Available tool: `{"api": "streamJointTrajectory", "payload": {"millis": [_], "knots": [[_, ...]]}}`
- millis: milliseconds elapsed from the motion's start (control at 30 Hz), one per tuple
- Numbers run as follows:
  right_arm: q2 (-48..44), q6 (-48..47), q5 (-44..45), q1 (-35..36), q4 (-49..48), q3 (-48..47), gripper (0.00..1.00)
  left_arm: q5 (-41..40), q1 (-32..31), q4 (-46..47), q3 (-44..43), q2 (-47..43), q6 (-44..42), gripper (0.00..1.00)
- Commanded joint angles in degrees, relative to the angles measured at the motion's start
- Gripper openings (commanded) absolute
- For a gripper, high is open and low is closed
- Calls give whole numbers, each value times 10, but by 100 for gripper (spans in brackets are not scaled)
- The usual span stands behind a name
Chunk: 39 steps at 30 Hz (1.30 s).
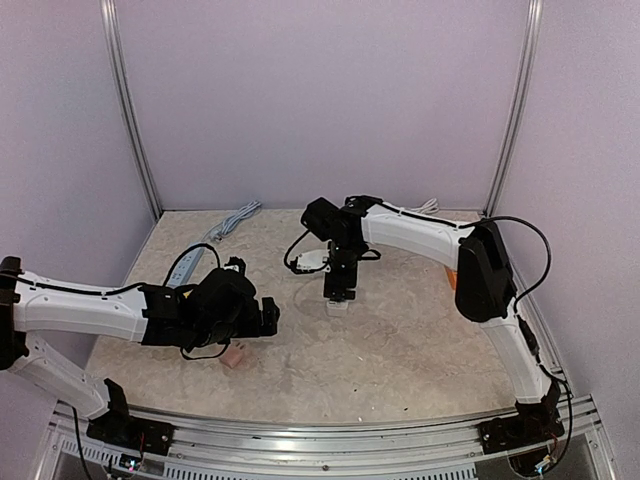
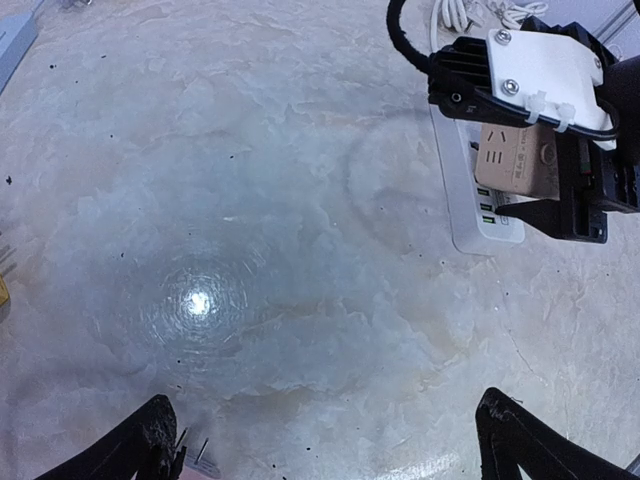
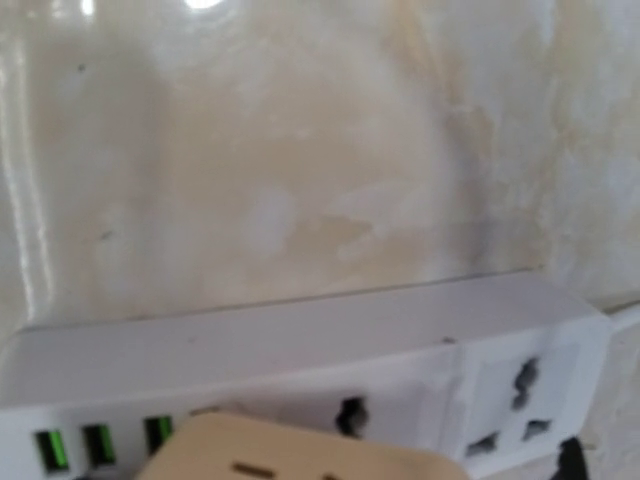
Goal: Insert the plug
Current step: Insert the plug into the socket.
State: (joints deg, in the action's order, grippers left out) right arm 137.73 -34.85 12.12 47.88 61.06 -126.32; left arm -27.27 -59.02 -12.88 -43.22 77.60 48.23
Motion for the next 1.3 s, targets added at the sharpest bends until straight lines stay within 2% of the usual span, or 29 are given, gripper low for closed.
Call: {"api": "streamJointTrajectory", "payload": {"millis": [0, 333, 700, 1067, 1267], "knots": [[-39, -4, 15, 0, -23, 9, 96, -2, -5, 3, 2, -8, 0, 99], [-75, -6, 15, 0, -40, 33, 94, -2, -5, 2, 3, -10, 2, 99], [-114, 5, -48, -10, -75, 114, 90, -4, -5, 3, 9, -15, 4, 99], [-126, 7, -85, -35, -89, 114, 80, -5, -6, 2, 17, -24, 7, 99], [-128, -4, -114, -55, -82, 112, 66, -4, -5, 4, 20, -28, 10, 99]]}}
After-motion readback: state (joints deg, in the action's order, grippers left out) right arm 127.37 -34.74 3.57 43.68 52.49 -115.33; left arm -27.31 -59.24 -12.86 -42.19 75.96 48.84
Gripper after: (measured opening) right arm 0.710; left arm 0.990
